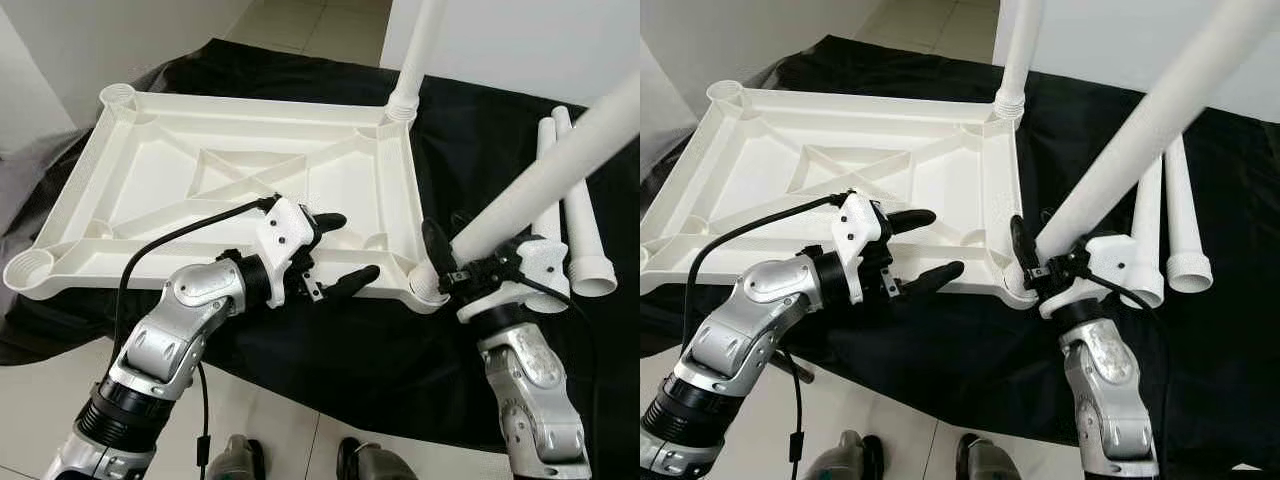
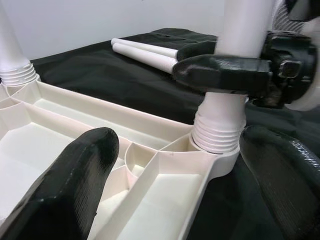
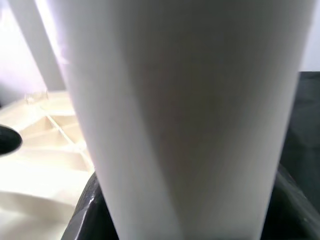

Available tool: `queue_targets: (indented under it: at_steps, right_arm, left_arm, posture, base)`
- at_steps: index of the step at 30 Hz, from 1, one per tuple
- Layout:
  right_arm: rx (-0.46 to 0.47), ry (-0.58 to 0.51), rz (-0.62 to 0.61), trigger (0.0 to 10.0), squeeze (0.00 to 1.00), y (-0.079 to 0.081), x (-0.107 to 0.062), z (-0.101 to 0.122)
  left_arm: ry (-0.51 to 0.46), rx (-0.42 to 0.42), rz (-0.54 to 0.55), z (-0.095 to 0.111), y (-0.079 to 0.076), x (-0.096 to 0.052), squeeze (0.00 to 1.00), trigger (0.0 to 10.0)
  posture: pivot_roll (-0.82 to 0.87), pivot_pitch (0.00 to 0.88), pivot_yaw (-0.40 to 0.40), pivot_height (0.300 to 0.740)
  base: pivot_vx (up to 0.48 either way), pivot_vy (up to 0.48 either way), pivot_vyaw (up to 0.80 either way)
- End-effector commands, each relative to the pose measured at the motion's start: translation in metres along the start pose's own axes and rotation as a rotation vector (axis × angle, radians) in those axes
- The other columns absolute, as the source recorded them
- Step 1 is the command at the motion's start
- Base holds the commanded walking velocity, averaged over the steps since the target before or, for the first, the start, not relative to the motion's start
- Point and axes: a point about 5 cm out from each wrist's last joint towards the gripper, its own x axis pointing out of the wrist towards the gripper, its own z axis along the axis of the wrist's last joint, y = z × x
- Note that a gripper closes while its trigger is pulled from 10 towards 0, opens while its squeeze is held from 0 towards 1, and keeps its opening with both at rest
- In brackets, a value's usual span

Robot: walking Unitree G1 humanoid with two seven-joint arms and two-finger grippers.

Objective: Building children table

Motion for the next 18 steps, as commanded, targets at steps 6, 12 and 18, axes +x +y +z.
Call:
queue_targets:
  at_steps: [6, 12, 18]
  right_arm:
    - [-0.012, 0.210, 0.024, 10.0, 0.00, -0.004, -0.001, -0.032]
    - [-0.040, 0.215, 0.058, 10.0, 0.00, 0.000, 0.002, -0.033]
    - [-0.092, 0.214, 0.089, 10.0, 0.00, 0.006, -0.001, -0.035]
  left_arm:
    - [0.000, 0.010, -0.005, 0.001, -0.003, 0.000, 0.00, 10.0]
    - [0.002, 0.009, 0.001, 0.001, -0.004, -0.002, 0.00, 10.0]
    - [0.005, 0.005, 0.002, 0.000, -0.005, -0.003, 0.00, 10.0]
  posture:
    - [0.06, 0.201, -0.018, 0.740]
    - [0.06, 0.199, -0.023, 0.740]
    - [0.06, 0.197, -0.021, 0.740]
  base:
    - [0.000, 0.000, 0.00]
    - [0.000, 0.000, 0.00]
    - [0.000, 0.000, 0.00]
